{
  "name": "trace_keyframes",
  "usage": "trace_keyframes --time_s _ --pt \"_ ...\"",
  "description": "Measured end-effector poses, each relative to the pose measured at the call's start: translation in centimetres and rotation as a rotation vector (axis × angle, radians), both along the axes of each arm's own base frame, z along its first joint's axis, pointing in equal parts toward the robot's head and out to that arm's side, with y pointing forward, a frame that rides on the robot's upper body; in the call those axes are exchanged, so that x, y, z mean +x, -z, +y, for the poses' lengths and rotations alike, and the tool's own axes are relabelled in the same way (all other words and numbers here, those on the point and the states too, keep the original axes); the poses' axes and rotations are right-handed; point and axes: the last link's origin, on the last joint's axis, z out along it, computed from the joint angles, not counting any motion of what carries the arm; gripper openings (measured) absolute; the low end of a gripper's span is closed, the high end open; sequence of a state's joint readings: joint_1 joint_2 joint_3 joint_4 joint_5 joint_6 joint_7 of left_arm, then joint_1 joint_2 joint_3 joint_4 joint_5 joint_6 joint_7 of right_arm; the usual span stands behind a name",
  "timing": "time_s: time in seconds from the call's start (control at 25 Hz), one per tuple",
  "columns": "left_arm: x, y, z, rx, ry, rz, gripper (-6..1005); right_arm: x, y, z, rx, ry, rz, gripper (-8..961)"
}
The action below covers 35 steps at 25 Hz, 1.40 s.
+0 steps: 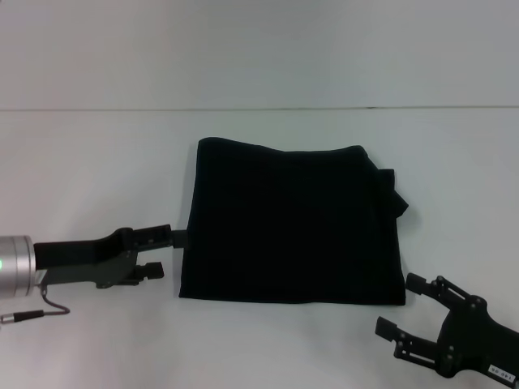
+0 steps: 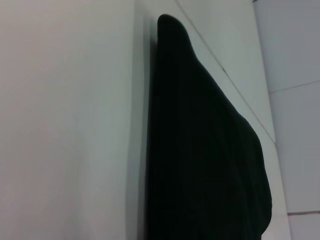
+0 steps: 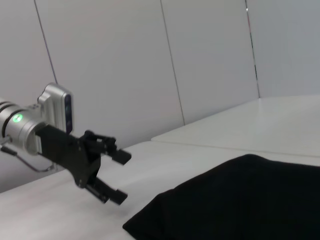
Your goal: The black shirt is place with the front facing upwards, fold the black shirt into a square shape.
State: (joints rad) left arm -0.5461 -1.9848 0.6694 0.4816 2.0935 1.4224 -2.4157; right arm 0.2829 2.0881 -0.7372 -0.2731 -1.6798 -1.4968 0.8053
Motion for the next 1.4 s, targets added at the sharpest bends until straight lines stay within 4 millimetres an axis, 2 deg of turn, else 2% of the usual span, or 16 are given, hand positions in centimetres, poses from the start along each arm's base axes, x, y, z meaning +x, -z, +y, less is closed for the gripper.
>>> trace_keyframes --time_s 0.24,0.64,1.4 --pt "0.7 0.7 0.7 -0.007 -0.008 0.004 950 0.2 0.3 -0.4 -0.02 0.001 -0.011 945" --pt "0.8 1.8 1.4 0.014 -0.022 0.047 950 0.2 0.4 -0.5 -0.03 -0.002 -0.016 945" --pt "2.4 3.8 0.6 -0.069 -0.005 -0.022 950 0.2 0.4 -0.8 -0.042 -0.006 -0.015 945"
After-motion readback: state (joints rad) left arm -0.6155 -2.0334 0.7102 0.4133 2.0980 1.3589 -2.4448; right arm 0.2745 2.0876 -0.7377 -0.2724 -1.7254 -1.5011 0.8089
